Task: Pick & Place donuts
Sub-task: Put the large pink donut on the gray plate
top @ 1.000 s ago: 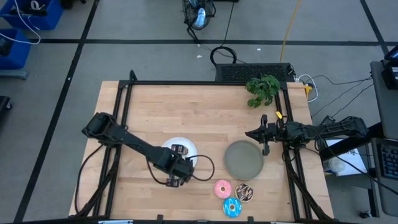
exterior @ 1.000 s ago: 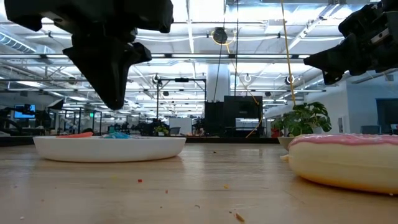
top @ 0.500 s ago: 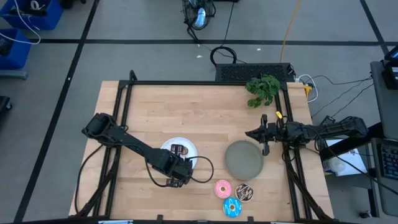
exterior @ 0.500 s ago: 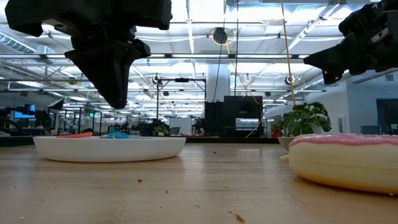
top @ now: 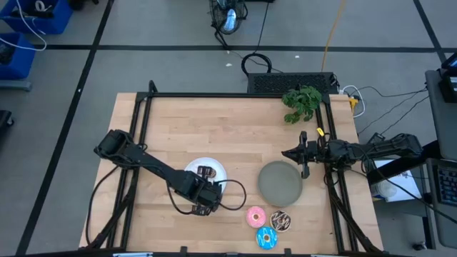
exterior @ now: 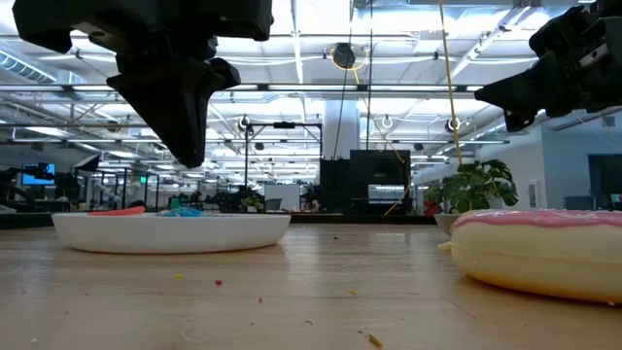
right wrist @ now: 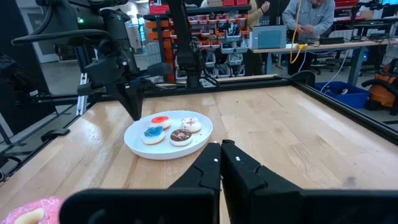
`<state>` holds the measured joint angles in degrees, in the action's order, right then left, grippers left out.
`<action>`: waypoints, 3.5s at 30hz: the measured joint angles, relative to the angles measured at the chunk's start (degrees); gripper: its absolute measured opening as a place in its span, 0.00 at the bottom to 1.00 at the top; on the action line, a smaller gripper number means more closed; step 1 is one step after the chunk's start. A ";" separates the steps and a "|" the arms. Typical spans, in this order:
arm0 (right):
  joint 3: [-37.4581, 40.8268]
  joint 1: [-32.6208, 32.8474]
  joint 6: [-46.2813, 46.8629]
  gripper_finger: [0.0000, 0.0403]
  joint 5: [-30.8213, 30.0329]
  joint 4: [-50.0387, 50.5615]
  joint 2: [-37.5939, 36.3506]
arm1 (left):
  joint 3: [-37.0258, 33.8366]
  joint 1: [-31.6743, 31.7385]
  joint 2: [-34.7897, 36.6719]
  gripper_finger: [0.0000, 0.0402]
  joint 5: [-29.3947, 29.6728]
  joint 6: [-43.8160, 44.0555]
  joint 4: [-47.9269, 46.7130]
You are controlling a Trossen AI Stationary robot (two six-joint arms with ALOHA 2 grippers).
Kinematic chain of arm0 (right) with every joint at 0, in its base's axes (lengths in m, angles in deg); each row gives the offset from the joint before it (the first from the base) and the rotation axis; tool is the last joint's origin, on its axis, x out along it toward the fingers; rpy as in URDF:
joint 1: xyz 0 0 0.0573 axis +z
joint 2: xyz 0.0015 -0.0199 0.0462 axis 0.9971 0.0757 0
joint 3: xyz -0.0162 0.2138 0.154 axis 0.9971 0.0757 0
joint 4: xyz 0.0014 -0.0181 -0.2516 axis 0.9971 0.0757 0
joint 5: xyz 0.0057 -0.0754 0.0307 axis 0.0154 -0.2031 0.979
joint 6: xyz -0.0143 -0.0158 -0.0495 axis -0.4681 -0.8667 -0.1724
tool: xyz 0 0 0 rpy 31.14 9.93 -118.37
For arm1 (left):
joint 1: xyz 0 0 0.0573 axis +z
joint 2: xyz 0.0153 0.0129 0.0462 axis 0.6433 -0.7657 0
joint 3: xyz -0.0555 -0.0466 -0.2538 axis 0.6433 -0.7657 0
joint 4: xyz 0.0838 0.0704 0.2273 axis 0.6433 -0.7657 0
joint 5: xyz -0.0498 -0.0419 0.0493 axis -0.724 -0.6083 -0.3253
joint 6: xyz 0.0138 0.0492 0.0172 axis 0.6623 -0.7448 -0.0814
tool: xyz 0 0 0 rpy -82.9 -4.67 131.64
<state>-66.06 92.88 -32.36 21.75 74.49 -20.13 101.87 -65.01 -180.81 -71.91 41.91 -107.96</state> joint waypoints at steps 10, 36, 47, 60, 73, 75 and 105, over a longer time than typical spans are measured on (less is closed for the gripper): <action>0.01 0.00 -0.22 0.00 0.00 -0.56 0.00 | -0.18 -4.31 15.71 0.01 6.44 -3.30 0.12; 0.01 0.00 0.23 0.00 0.00 -3.51 0.00 | -71.27 -11.93 71.43 0.00 12.89 -10.84 69.04; 0.01 0.00 0.22 0.00 0.00 -3.52 0.00 | -73.64 -9.55 72.61 0.03 12.81 -11.80 71.45; -0.01 0.00 0.22 0.00 0.00 -3.50 0.00 | -73.64 -9.55 72.61 0.04 12.74 -17.61 74.20; 0.00 0.00 0.21 0.00 0.00 -3.51 0.00 | -73.64 -9.55 72.61 0.04 13.28 -24.53 79.22; 0.00 0.00 0.22 0.00 0.00 -3.52 0.00 | -73.64 -9.55 72.61 0.04 13.38 -23.97 79.79; 0.01 0.00 0.21 0.00 0.00 -3.52 -0.02 | -73.57 -9.55 72.60 0.04 18.72 -29.05 86.81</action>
<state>-66.06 92.88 -32.16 21.75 70.98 -20.15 28.30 -74.56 -108.21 -53.20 12.85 -21.15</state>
